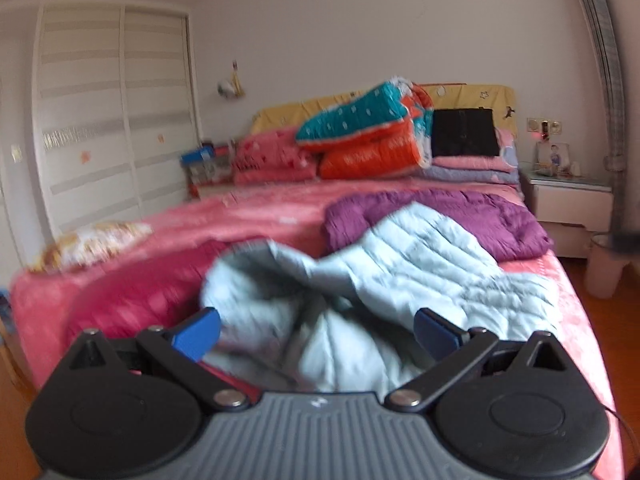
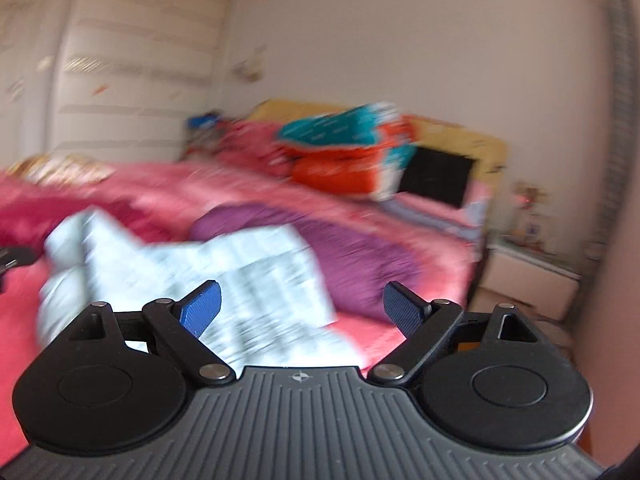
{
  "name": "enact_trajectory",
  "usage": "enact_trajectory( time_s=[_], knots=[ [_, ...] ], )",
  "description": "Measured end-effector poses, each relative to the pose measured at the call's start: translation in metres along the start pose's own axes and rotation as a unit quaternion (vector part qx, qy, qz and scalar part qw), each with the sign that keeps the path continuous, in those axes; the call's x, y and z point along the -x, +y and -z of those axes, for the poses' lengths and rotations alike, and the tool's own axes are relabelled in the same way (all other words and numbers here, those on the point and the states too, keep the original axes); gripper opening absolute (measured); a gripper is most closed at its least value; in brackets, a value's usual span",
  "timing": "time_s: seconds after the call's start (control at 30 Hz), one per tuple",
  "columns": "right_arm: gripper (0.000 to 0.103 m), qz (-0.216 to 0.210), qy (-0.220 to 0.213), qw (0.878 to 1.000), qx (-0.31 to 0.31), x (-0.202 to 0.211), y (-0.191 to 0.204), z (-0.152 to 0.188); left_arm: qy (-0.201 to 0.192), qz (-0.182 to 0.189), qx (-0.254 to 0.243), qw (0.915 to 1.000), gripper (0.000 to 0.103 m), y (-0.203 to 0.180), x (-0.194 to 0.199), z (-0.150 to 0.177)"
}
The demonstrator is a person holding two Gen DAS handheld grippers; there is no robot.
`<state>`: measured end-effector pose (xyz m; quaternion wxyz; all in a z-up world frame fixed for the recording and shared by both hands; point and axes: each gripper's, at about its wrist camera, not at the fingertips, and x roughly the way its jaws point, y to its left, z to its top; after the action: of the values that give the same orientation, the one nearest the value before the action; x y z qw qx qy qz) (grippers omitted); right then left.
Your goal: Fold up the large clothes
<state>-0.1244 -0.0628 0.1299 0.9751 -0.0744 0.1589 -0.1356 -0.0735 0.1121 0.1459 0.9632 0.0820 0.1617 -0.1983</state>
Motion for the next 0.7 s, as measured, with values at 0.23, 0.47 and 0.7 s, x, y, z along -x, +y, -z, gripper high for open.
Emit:
enact_trajectory(
  time_s=[0.23, 0.47, 0.7],
  knots=[
    [0.103, -0.099, 0.039, 0.994, -0.005, -0.038, 0.052, 0.011, 0.017, 0.022, 0.008, 0.9996, 0.102, -0.001, -0.019, 0.034],
    [0.103, -0.165, 0.060, 0.984, -0.018, -0.057, 0.070, 0.010, 0.019, 0.051, -0.001, 0.9985, 0.101, -0.004, -0.041, 0.045],
    [0.099, -0.179, 0.086, 0.980, -0.028, -0.086, 0.085, 0.009, 0.039, 0.079, 0.008, 0.9960, 0.097, -0.009, -0.066, 0.051]
  ],
)
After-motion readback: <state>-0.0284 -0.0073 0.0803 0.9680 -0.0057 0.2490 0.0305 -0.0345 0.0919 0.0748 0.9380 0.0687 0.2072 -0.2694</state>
